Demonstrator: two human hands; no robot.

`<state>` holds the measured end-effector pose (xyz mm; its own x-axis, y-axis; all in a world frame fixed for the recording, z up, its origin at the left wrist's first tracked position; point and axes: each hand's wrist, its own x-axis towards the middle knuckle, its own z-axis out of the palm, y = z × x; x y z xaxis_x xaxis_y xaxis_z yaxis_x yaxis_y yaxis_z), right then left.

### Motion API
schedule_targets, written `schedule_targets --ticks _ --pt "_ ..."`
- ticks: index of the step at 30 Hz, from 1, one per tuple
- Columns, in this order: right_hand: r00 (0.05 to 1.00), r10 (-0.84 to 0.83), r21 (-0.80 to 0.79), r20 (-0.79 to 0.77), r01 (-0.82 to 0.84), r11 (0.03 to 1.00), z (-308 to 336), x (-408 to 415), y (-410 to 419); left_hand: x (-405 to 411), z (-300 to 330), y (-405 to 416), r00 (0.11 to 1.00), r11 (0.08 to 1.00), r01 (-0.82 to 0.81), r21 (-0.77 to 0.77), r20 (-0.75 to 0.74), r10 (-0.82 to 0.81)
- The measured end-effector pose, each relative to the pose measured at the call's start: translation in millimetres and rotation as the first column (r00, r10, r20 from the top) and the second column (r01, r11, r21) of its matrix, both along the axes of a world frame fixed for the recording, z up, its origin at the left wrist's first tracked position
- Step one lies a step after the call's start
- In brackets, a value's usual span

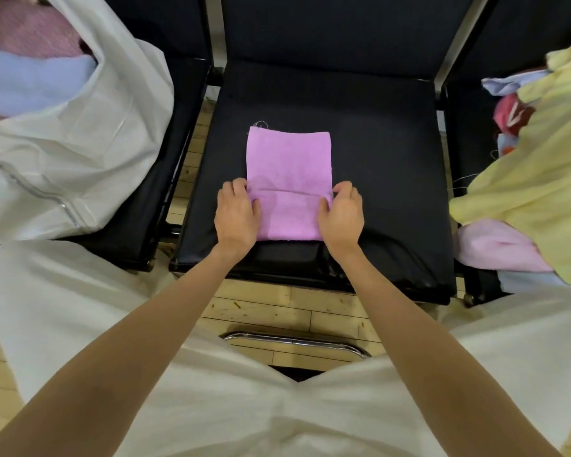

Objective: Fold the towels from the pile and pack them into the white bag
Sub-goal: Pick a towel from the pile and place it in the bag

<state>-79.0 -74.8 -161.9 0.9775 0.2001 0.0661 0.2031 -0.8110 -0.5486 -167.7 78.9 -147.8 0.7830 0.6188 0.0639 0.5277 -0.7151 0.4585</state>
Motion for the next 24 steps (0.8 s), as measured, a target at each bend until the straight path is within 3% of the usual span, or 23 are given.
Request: schedule_targets --ticks 3,5,7,9,11,14,20,24 --pt "0.990 0.104 0.119 0.092 -0.114 0.986 6.4 0.6 -7.5 -4.8 8.5 8.3 0.992 0.985 0.121 0.125 0.026 -0.125" --pt "0.955 0.270 0.164 0.119 -0.287 0.944 15.1 -0.2 -16.7 -11.9 16.0 14.9 0.949 0.948 0.300 0.106 0.072 -0.308" --pt "0.883 0.469 0.127 0.020 -0.467 0.875 24.1 -2.9 -27.3 -22.9 22.1 18.7 0.860 0.861 0.506 0.052 0.054 -0.508" --pt "0.784 0.595 0.007 -0.176 -0.603 0.797 30.6 -6.6 -36.4 -34.0 23.4 19.1 0.772 0.770 0.636 0.059 -0.043 -0.634" --pt "0.718 0.612 -0.071 -0.330 -0.666 0.743 33.3 -8.9 -42.3 -40.6 22.3 18.0 0.755 0.758 0.650 0.051 -0.153 -0.637" --pt "0.719 0.552 -0.046 -0.422 -0.625 0.779 36.2 -8.6 -44.2 -39.6 24.5 14.5 0.786 0.805 0.592 -0.039 -0.194 -0.587" --pt "0.804 0.501 -0.019 -0.319 -0.534 0.845 40.6 -4.0 -39.0 -27.8 33.8 10.9 0.847 0.865 0.499 -0.043 -0.186 -0.498" --pt "0.807 0.496 0.020 -0.319 -0.518 0.855 47.2 -5.1 -42.8 -24.1 43.2 10.1 0.874 0.890 0.450 -0.078 -0.166 -0.457"
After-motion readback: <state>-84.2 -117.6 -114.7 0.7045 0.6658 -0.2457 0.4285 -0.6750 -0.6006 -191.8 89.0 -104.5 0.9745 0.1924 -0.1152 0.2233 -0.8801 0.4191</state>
